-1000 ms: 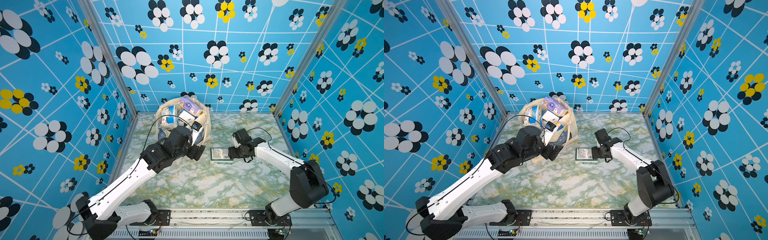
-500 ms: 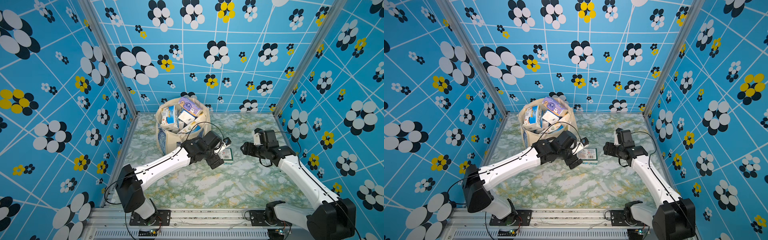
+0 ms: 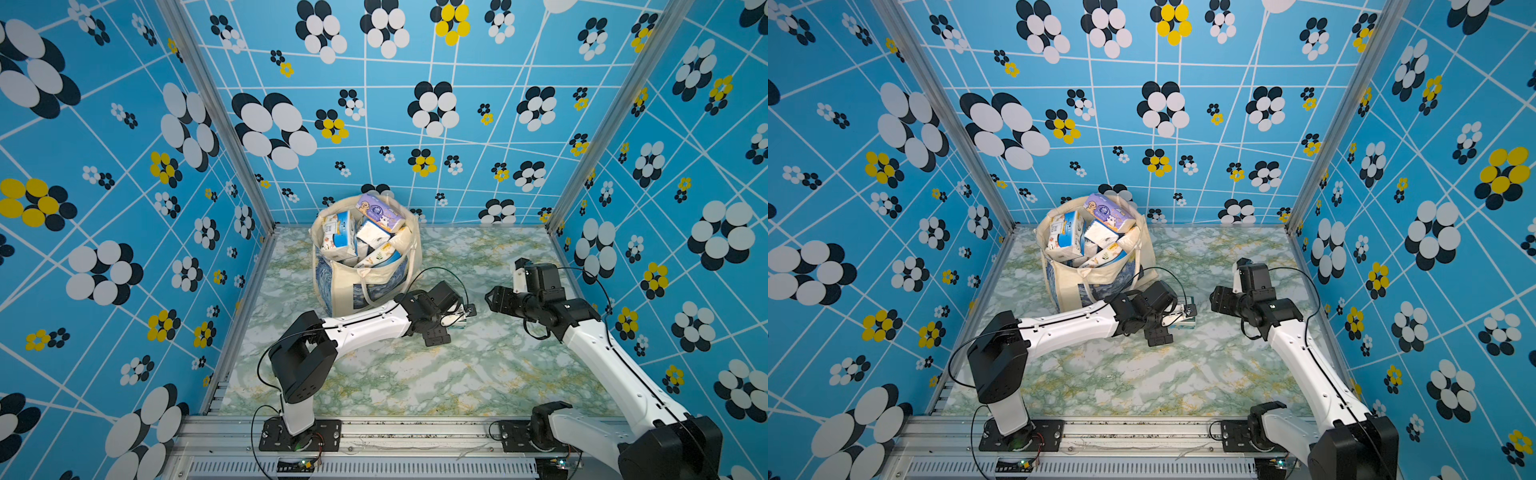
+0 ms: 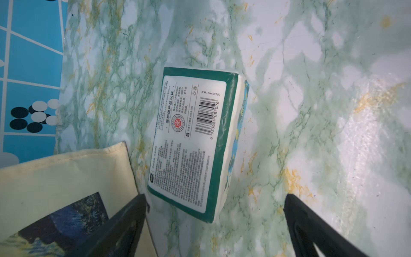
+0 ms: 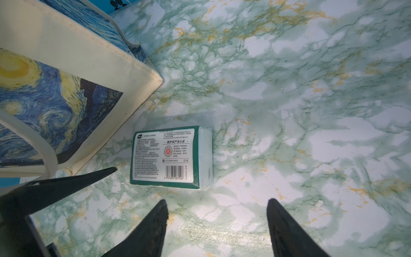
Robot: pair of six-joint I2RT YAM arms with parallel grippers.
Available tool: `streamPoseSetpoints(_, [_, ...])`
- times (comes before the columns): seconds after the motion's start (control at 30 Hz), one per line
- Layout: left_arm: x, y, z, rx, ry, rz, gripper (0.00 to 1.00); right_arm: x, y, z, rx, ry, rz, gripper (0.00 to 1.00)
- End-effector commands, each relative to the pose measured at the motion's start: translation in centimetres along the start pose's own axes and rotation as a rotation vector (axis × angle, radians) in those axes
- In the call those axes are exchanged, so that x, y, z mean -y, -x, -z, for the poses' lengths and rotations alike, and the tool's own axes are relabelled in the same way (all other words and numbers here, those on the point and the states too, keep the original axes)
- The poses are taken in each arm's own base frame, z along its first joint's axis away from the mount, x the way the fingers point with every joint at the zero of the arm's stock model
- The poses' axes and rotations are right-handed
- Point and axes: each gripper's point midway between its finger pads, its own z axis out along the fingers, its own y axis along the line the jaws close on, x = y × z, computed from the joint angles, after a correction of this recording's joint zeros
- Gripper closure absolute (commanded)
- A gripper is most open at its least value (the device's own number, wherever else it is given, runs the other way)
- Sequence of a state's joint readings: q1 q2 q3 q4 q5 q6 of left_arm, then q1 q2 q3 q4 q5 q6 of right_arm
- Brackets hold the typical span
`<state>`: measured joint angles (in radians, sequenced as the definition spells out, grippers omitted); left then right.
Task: Put tissues into the canvas bag
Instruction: Pick up the pack of facial tissues from the center of the board.
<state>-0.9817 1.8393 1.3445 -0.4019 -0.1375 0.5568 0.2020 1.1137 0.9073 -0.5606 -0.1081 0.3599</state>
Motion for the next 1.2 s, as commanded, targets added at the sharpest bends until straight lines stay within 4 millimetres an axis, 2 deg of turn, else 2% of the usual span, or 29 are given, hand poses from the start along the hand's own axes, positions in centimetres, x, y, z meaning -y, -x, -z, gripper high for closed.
streamPoseSetpoints(0.0, [-0.6, 0.9, -1.5, 0.001, 0.033, -0.067, 0.01, 0.2, 0.2, 0.2, 0.025, -0.001, -0.015, 0.27])
streamPoseSetpoints(0.3, [-1.2, 0.5, -4.6, -0.045, 0.093, -0.130, 0.01, 0.7, -0.2, 0.2, 0.025, -0.010, -0.009, 0.27])
streamPoseSetpoints(0.4, [-1.3, 0.3, -5.3, -0.052, 0.106, -0.140, 0.08, 0.9, -0.3, 0.0, 0.022, -0.013, -0.011, 0.27])
streamPoseSetpoints(0.5, [-1.2, 0.1, -6.1, -0.062, 0.102, -0.154, 0.19, 1.0, -0.5, -0.2, 0.016, -0.015, -0.012, 0.27])
streamPoseSetpoints(0.6, [-1.0, 0.0, -6.6, -0.069, 0.090, -0.161, 0.22, 1.0, -0.5, -0.3, 0.014, -0.015, -0.013, 0.27])
streamPoseSetpoints(0.7, [-0.8, -0.1, -6.9, -0.076, 0.064, -0.156, 0.38, 1.2, -0.6, -0.3, 0.016, -0.021, -0.013, 0.27])
streamPoseSetpoints(0.77, [-0.6, -0.3, -7.1, -0.090, 0.035, -0.160, 0.54, 1.3, -0.5, -0.3, 0.019, -0.025, -0.014, 0.26])
streamPoseSetpoints(0.83, [-0.8, -0.4, -7.2, -0.098, 0.033, -0.156, 0.77, 1.4, -0.5, -0.3, 0.020, -0.027, -0.014, 0.26])
streamPoseSetpoints(0.9, [-0.8, -0.2, -7.0, -0.093, 0.035, -0.157, 0.87, 1.5, -0.5, -0.3, 0.021, -0.029, -0.014, 0.27])
streamPoseSetpoints(1.03, [-1.6, 0.8, -5.6, -0.060, 0.051, -0.123, 0.96, 1.7, -0.5, -0.1, 0.026, -0.037, -0.016, 0.26])
streamPoseSetpoints(1.17, [-3.2, 3.0, -2.0, 0.039, 0.037, -0.009, 0.98, 1.9, -0.2, 0.2, 0.045, -0.051, -0.016, 0.26])
